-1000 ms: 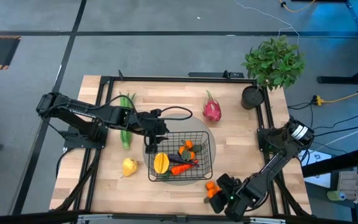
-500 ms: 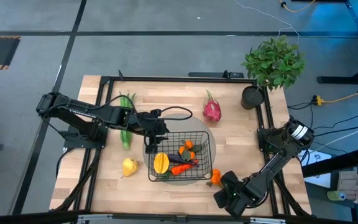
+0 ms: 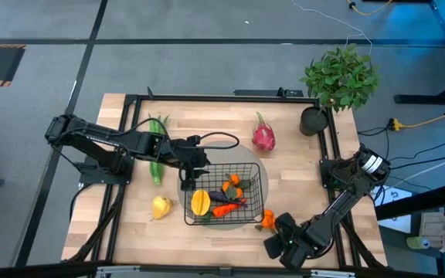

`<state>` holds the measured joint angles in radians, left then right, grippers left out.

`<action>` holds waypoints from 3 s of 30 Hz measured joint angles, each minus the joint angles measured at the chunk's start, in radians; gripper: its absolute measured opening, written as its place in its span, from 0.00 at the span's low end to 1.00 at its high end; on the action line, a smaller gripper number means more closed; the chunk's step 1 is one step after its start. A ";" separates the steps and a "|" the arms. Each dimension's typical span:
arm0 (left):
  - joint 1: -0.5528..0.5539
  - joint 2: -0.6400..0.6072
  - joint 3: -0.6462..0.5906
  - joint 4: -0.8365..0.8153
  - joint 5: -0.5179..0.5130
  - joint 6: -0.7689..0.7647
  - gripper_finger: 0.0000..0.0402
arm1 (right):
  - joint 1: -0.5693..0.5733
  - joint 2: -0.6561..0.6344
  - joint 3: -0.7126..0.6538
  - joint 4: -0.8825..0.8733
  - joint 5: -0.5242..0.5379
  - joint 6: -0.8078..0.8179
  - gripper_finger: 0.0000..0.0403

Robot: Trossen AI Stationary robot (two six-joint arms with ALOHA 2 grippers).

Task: Build produce basket
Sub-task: Put the tangerines into the wire basket

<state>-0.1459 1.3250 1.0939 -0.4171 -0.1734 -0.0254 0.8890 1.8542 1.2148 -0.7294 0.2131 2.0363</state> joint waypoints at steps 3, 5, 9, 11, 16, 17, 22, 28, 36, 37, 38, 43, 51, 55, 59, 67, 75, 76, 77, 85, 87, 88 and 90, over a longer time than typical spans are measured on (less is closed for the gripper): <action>0.000 0.000 0.000 0.000 0.000 0.000 0.34 | -0.001 0.000 0.000 0.008 0.076 0.007 0.33; 0.000 0.000 0.000 0.000 0.000 0.000 0.34 | -0.006 0.000 0.000 0.006 0.079 0.028 0.33; 0.000 0.000 0.000 0.000 0.000 0.000 0.34 | -0.011 0.000 0.000 0.004 0.074 0.027 0.33; 0.000 0.000 0.000 0.000 0.000 0.000 0.34 | -0.012 0.000 0.000 0.004 0.074 0.028 0.33; 0.000 0.000 0.000 0.000 0.000 0.000 0.34 | -0.018 0.025 0.000 0.010 0.044 0.030 0.33; 0.000 0.000 0.000 0.000 0.000 0.000 0.34 | -0.019 0.034 0.000 0.017 0.041 0.029 0.32; 0.000 0.000 0.000 0.002 0.000 0.000 0.34 | -0.023 0.059 0.000 0.031 0.057 0.040 0.32; 0.000 0.000 0.000 0.003 0.000 0.000 0.34 | -0.023 0.060 0.000 0.030 0.092 0.098 0.32; 0.000 0.000 0.000 0.003 0.000 0.000 0.34 | -0.023 0.060 0.000 0.017 0.134 0.199 0.32; 0.000 0.000 0.000 0.003 0.000 -0.001 0.34 | -0.023 0.060 0.000 0.016 0.134 0.209 0.32; 0.000 0.000 0.000 0.003 0.000 -0.001 0.34 | -0.023 0.060 0.000 0.014 0.134 0.212 0.32; 0.000 0.000 0.000 0.003 0.000 0.000 0.34 | -0.023 0.060 0.000 0.003 0.134 0.237 0.32; 0.000 0.000 0.000 0.003 0.000 0.001 0.34 | -0.023 0.060 0.000 -0.014 0.135 0.237 0.32; 0.000 0.000 0.000 0.003 0.000 0.001 0.34 | -0.023 0.060 0.000 -0.026 0.135 0.237 0.28; 0.000 0.002 0.000 0.003 0.000 0.001 0.34 | -0.023 0.060 0.000 -0.043 0.135 0.235 0.13; 0.000 0.035 -0.002 -0.004 0.000 0.001 0.34 | -0.021 0.060 0.000 -0.062 0.135 0.207 0.01; 0.000 0.079 -0.001 -0.001 0.000 0.002 0.34 | -0.019 0.027 0.002 -0.053 0.073 0.162 0.00; 0.000 0.077 -0.002 0.002 0.000 0.002 0.34 | -0.019 0.021 0.007 -0.057 0.071 0.144 0.00; 0.000 0.076 -0.001 0.019 0.000 0.002 0.34 | -0.018 0.015 0.017 -0.066 0.063 0.122 0.00; -0.003 0.023 -0.001 0.013 0.000 0.002 0.34 | -0.018 -0.025 0.267 -0.495 0.001 0.056 0.00; -0.007 0.013 0.000 0.012 0.000 0.002 0.34 | -0.018 -0.027 0.345 -0.657 -0.028 0.079 0.00; -0.010 0.012 0.000 0.007 0.000 0.001 0.34 | -0.018 -0.027 0.384 -0.730 -0.034 0.092 0.00; -0.017 0.013 0.000 0.004 0.000 0.002 0.34 | -0.018 -0.027 0.455 -0.854 -0.030 0.103 0.00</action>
<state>-0.1624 1.3376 1.0939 -0.4130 -0.1738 -0.0238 0.8715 1.8270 1.6697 -1.5839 0.1831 2.1398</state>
